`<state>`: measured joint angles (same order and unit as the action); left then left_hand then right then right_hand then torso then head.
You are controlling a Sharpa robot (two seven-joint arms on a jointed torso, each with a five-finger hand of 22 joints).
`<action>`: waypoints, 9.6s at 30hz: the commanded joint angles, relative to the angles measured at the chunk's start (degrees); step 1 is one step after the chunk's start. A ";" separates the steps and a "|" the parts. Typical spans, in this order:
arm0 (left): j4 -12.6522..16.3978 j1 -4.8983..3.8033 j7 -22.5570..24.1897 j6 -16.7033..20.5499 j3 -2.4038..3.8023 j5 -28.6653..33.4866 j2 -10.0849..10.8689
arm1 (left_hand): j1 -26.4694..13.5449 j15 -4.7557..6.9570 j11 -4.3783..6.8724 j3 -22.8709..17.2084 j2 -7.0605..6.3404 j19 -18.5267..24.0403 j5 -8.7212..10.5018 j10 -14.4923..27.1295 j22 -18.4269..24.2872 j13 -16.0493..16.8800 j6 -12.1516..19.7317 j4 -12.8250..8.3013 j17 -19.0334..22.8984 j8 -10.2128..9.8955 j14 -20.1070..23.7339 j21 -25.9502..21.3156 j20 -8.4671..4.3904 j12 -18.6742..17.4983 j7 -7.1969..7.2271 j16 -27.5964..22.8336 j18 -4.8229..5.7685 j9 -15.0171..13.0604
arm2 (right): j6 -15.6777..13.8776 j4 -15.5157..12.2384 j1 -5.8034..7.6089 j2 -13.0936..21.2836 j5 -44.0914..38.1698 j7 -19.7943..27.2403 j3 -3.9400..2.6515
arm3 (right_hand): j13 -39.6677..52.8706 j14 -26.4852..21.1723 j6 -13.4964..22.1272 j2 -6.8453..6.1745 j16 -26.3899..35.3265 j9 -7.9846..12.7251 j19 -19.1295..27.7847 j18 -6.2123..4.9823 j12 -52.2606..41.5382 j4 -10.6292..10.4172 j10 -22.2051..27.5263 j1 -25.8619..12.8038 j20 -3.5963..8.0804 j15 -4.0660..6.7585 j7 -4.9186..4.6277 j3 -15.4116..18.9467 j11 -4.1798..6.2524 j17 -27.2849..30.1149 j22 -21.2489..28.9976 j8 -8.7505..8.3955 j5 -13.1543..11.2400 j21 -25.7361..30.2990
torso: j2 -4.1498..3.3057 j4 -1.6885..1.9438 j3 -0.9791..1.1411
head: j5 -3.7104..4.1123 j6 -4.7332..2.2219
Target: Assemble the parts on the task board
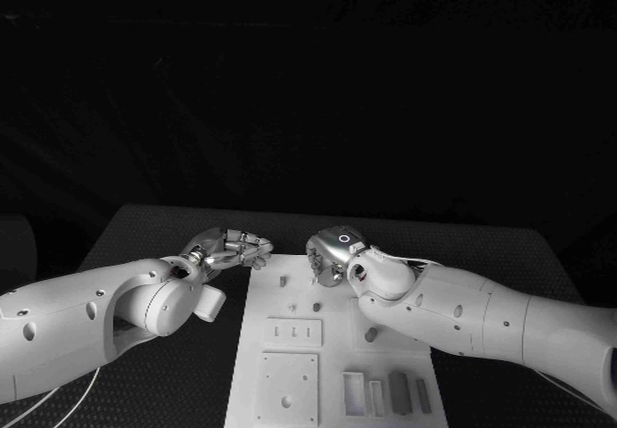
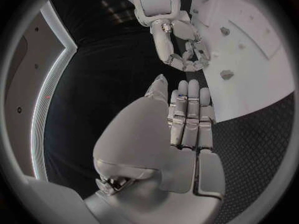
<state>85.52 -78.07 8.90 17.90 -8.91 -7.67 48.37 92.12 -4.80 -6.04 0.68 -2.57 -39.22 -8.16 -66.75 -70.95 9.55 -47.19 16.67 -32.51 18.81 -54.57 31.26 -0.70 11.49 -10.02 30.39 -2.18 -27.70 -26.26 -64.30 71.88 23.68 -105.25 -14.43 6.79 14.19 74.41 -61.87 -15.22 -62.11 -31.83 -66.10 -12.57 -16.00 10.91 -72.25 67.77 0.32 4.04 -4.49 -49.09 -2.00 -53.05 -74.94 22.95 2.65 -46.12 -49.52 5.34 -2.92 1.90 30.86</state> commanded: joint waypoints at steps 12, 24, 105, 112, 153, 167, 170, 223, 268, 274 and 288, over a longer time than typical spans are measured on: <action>0.05 -0.14 0.61 0.13 0.05 0.26 -0.17 | -0.32 0.03 -0.07 -0.30 -0.36 -0.27 0.29 -0.27 0.10 0.09 -0.10 0.02 -0.10 -0.36 -0.20 0.37 -0.21 -0.36 -0.26 0.25 -0.15 0.06 | 1.88 1.63 -0.18 -0.53 2.16 1.11 0.16 | -0.29 -0.33 0.27 0.25 -0.04 -0.15 0.11 -2.43 0.50 0.04 0.32 0.43 0.26 0.05 -0.43 -0.35 -0.28 0.14 -0.75 -0.48 0.11 -0.05 | 0.03 -0.02 -0.06 | -0.08 0.06; -0.02 -0.15 0.61 0.39 0.05 0.26 0.14 | -0.33 0.03 -0.08 -0.31 -0.45 -0.26 0.29 -0.25 0.12 0.10 -0.05 0.01 -0.12 -0.42 -0.19 0.39 -0.21 -0.42 -0.29 0.23 -0.15 0.07 | -2.01 -0.20 -0.05 0.89 2.75 0.35 0.17 | -4.04 -2.61 12.82 -1.97 0.27 2.92 2.61 -2.42 8.04 3.95 11.24 -0.96 -1.04 -4.42 -3.46 2.06 -4.87 0.40 -0.86 -7.39 0.12 1.05 | -0.04 -0.08 0.05 | -0.13 -0.11; -1.53 -0.22 0.27 -0.05 0.01 0.33 0.78 | -0.37 0.00 -0.09 -0.55 -0.45 -0.25 0.30 -0.35 0.25 0.22 -0.10 0.04 -0.25 -0.59 -0.24 0.52 -0.19 -0.62 -0.31 0.18 -0.15 0.01 | 18.27 -6.39 3.13 14.68 11.27 5.34 -2.17 | 36.19 -3.91 7.06 -1.37 -9.53 2.32 1.76 -2.43 -52.25 -3.54 15.92 -5.11 0.82 1.86 -2.04 5.51 1.81 -3.83 -1.34 -3.35 0.12 -6.68 | -0.08 -1.01 0.53 | 0.48 -1.30; -1.48 -0.22 0.25 -0.09 0.01 0.33 0.76 | -0.39 0.00 -0.09 -0.56 -0.46 -0.24 0.30 -0.35 0.26 0.23 -0.09 0.02 -0.26 -0.61 -0.23 0.53 -0.20 -0.65 -0.32 0.17 -0.16 0.00 | 18.71 -5.45 2.52 14.16 11.28 5.41 -2.17 | 36.19 -3.93 7.02 -1.25 -9.60 2.37 1.88 -2.43 -52.53 -3.88 16.04 -5.21 0.84 1.81 -2.09 5.36 1.76 -3.95 -1.31 -3.51 0.11 -6.98 | -0.08 -0.97 0.53 | 0.48 -1.10; -1.67 -0.20 0.07 -0.45 -0.01 0.33 0.77 | -0.47 -0.01 -0.10 -0.63 -0.44 -0.20 0.32 -0.35 0.32 0.26 -0.08 0.01 -0.30 -0.70 -0.21 0.58 -0.19 -0.77 -0.33 0.12 -0.17 -0.02 | 18.09 -4.61 1.41 14.39 10.10 6.96 -2.17 | 35.32 -4.42 7.72 -1.39 -9.45 3.04 2.97 -2.43 -53.58 -0.57 17.05 -1.11 0.46 1.58 -2.30 1.95 1.54 -4.44 -1.11 -5.02 0.17 -7.98 | -0.07 -1.04 0.55 | 0.62 -0.69; -1.50 -0.20 0.08 -0.39 -0.01 0.33 0.95 | -0.48 -0.01 -0.10 -0.64 -0.43 -0.19 0.32 -0.36 0.33 0.28 -0.09 0.00 -0.31 -0.71 -0.21 0.59 -0.19 -0.78 -0.33 0.11 -0.17 -0.03 | 15.05 -4.54 1.05 14.24 6.12 8.12 -2.15 | 34.88 -3.89 2.41 -0.49 -9.61 1.53 2.47 -2.43 -54.34 -1.77 15.92 -2.08 0.70 2.54 -0.90 2.54 2.76 -4.57 -1.00 -2.20 0.12 -8.63 | -0.06 -1.08 0.55 | 0.93 -0.49; -1.49 -0.20 0.07 -0.34 -0.01 0.33 0.95 | -0.47 -0.01 -0.10 -0.65 -0.43 -0.19 0.31 -0.36 0.33 0.28 -0.09 0.00 -0.31 -0.71 -0.21 0.59 -0.19 -0.79 -0.33 0.11 -0.17 -0.03 | 14.52 -4.65 1.04 14.18 6.13 8.09 -2.15 | 34.77 -3.56 0.87 0.00 -9.74 1.07 2.18 -2.43 -54.45 -2.48 15.42 -2.62 0.74 2.75 -0.39 2.73 3.13 -4.59 -0.99 -1.32 0.16 -8.80 | -0.08 -1.04 0.55 | 0.93 -0.48; -0.95 -0.21 0.11 -0.04 -0.01 0.33 1.33 | -0.38 -0.01 -0.10 -0.75 -0.49 -0.14 0.29 -0.40 0.40 0.35 -0.14 -0.02 -0.39 -0.79 -0.22 0.67 -0.19 -0.91 -0.32 0.06 -0.18 -0.08 | 4.25 -15.85 1.10 13.77 -1.98 2.23 -3.10 | 32.96 -1.21 -1.59 1.04 -9.75 -1.95 0.01 -2.43 -53.80 -3.73 11.73 -3.21 2.05 4.55 1.44 2.85 5.05 -4.46 -0.40 0.74 0.13 -9.32 | -0.02 -0.94 0.44 | 0.08 -0.73; -1.05 -0.21 0.12 0.10 0.00 0.33 0.83 | -0.43 -0.03 -0.11 -0.77 -0.55 -0.08 0.30 -0.44 0.45 0.40 -0.15 0.00 -0.43 -0.86 -0.20 0.72 -0.16 -1.01 -0.33 0.01 -0.17 -0.12 | 3.43 -9.59 -1.25 5.38 -5.54 1.14 -0.86 | 32.64 -0.70 -1.74 0.23 -9.56 -2.40 -0.49 -2.43 -53.57 -4.09 11.26 -3.05 2.30 4.64 1.45 1.99 5.08 -4.39 -0.21 0.78 0.13 -9.27 | -0.04 -1.03 0.53 | -0.43 -0.67; -1.12 -0.21 0.09 0.13 0.00 0.33 0.89 | -0.44 -0.03 -0.11 -0.76 -0.57 -0.06 0.30 -0.44 0.46 0.41 -0.15 0.00 -0.44 -0.87 -0.18 0.72 -0.16 -1.03 -0.33 -0.01 -0.17 -0.13 | 4.32 -8.51 -1.27 4.78 -4.11 1.63 -0.46 | 32.52 -0.73 -1.21 -0.08 -9.41 -2.31 -0.43 -2.43 -53.37 -4.33 11.40 -3.07 2.32 4.61 1.24 1.71 4.94 -4.34 -0.15 0.39 0.09 -9.16 | -0.04 -0.97 0.57 | -0.39 -0.60; -1.10 -0.21 -0.09 0.25 0.00 0.33 0.92 | -0.43 -0.05 -0.12 -0.77 -0.62 0.00 0.31 -0.42 0.49 0.42 -0.09 -0.01 -0.45 -0.94 -0.14 0.73 -0.15 -1.09 -0.35 -0.05 -0.16 -0.13 | 3.33 -7.94 -1.28 5.06 -1.09 1.59 0.06 | 32.46 -1.29 16.79 -1.74 -8.64 2.77 0.26 -2.43 -53.25 -3.63 13.59 -3.17 2.01 0.73 -3.55 2.04 0.50 -4.76 -0.02 -10.64 0.12 -8.52 | -0.02 -0.97 0.54 | -0.42 -0.50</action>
<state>84.29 -78.21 8.57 18.30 -8.95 -7.50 49.36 91.89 -4.80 -6.04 0.26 -2.79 -39.22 -8.16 -66.75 -70.56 9.90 -47.19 16.57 -32.89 18.14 -54.57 31.71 -0.70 10.64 -10.02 30.39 -2.16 -27.74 -22.98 -72.46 70.71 28.60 -107.53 -12.49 6.78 46.67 73.19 -45.45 -16.75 -71.10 -29.10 -66.00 -13.27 -69.37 7.49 -59.08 64.57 2.45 5.10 -8.04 -47.00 -0.76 -57.77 -74.90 12.52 2.68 -54.99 -49.56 4.35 -2.35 1.45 30.37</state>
